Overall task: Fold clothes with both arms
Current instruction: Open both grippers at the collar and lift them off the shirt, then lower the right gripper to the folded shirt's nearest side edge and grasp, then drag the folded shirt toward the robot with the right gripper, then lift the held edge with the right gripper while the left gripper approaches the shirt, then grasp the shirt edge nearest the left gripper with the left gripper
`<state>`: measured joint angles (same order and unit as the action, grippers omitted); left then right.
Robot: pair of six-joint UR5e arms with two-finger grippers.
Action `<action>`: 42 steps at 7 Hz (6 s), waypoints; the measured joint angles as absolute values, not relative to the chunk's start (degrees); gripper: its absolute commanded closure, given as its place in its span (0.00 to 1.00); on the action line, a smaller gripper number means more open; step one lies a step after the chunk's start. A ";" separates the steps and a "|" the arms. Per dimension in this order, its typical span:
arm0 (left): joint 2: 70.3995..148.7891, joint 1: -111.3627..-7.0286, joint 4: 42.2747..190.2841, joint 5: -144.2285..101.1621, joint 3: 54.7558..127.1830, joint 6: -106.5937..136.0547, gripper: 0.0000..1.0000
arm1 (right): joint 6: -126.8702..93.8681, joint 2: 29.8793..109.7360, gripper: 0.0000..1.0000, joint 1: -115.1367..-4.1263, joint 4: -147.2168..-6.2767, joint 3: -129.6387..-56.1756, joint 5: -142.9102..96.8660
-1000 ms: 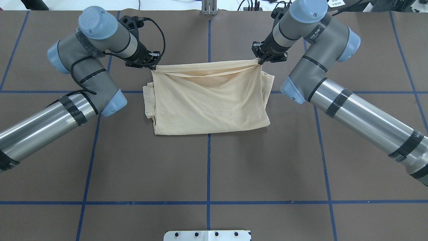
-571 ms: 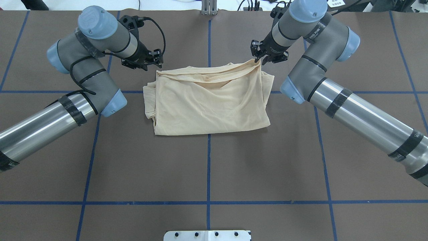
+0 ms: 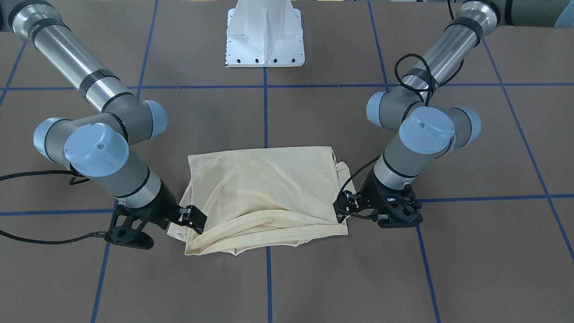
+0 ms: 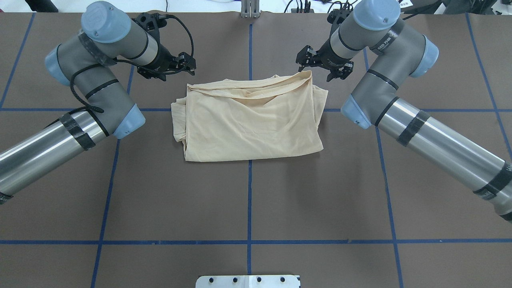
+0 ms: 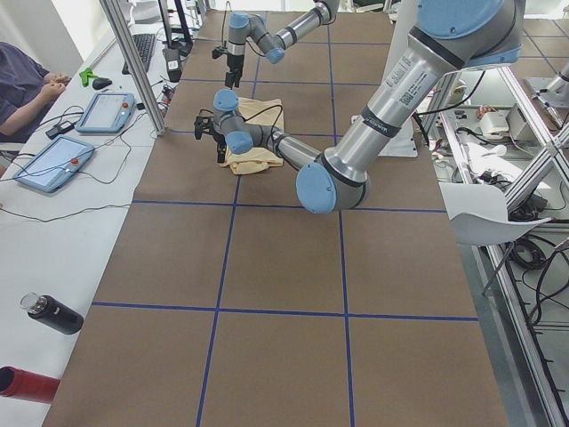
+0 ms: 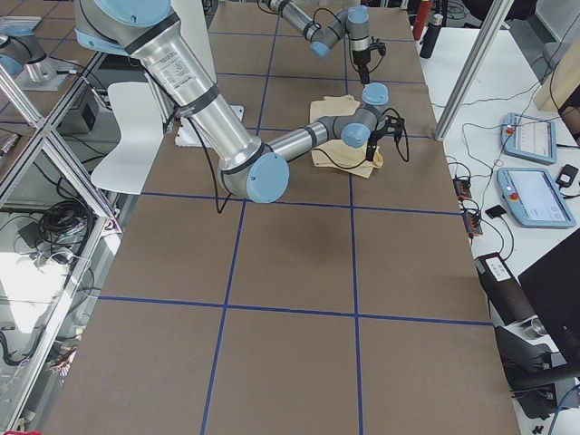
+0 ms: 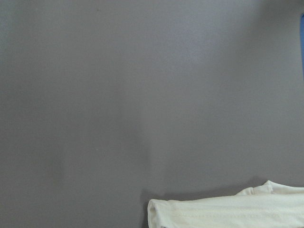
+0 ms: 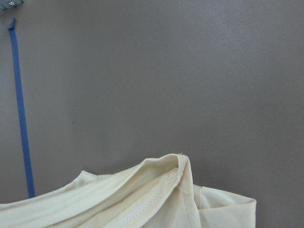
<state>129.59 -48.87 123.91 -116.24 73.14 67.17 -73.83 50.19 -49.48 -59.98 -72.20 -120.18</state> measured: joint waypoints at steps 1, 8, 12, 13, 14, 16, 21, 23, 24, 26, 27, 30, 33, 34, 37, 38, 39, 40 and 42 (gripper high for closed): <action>128.77 -48.95 122.70 -116.57 75.50 67.24 0.00 | -74.48 53.18 0.01 -48.47 -60.02 -76.36 -120.67; 126.82 -48.96 121.40 -116.40 80.93 67.74 0.00 | -79.97 64.09 0.07 -39.07 -60.54 -86.93 -120.53; 126.74 -48.97 121.38 -116.37 81.09 67.73 0.00 | -79.92 64.07 1.00 -37.71 -60.66 -87.06 -120.49; 126.74 -49.04 121.38 -116.37 81.09 67.75 0.01 | -79.90 64.02 1.00 -37.93 -60.68 -87.20 -120.59; 126.74 -49.08 121.38 -116.37 81.10 67.76 0.01 | -79.81 64.02 1.00 -38.37 -60.64 -87.39 -120.86; 126.75 -49.12 121.36 -116.37 81.15 67.76 0.01 | -79.32 64.61 1.00 -40.00 -60.61 -88.09 -123.39; 126.59 -49.13 121.29 -116.37 81.50 67.76 0.01 | -80.88 81.35 1.00 -38.62 -60.73 -104.24 -126.81; 126.08 -49.15 121.29 -116.31 81.75 67.76 0.01 | -87.14 85.70 1.00 -32.86 -60.71 -108.69 -129.55; 125.62 -49.19 121.31 -116.29 81.95 67.76 0.01 | -91.23 86.22 1.00 -28.91 -60.67 -109.83 -130.14; 124.90 -49.21 121.37 -116.28 82.24 67.69 0.01 | -96.18 87.99 0.01 -22.80 -60.65 -113.02 -130.35; 124.63 -49.21 121.37 -116.29 82.47 67.63 0.01 | -96.96 88.63 0.00 -21.49 -60.65 -113.83 -130.21; 120.03 -44.85 120.99 -116.79 91.29 71.02 0.00 | -97.23 86.43 0.00 -24.38 -60.54 -113.52 -124.60; 117.98 -33.12 121.15 -114.30 98.84 87.71 0.00 | -95.99 80.04 0.00 -33.53 -60.57 -112.95 -120.60; 117.73 -28.66 121.43 -110.13 99.66 92.02 0.00 | -95.51 78.29 0.00 -35.70 -60.56 -112.92 -120.05; 117.58 -21.01 124.26 -103.98 99.14 98.15 0.01 | -92.44 75.60 0.00 -37.86 -60.56 -112.88 -117.21; 117.88 -19.80 124.95 -103.03 98.27 98.86 0.01 | -92.05 75.34 0.00 -37.90 -60.56 -112.86 -116.72; 118.01 -19.39 125.19 -101.78 97.41 98.90 0.01 | -91.89 75.21 0.00 -37.90 -60.56 -112.83 -116.39; 118.10 -19.56 125.21 -100.19 96.78 98.78 0.01 | -91.81 75.20 0.00 -37.89 -60.56 -112.80 -116.24; 118.19 -21.26 124.94 -98.94 95.93 98.40 0.02 | -91.76 75.22 0.00 -37.89 -60.56 -112.47 -116.12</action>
<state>118.19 -21.26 124.94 -98.94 95.93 98.40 -91.76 75.22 -37.89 -60.56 -112.47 -116.12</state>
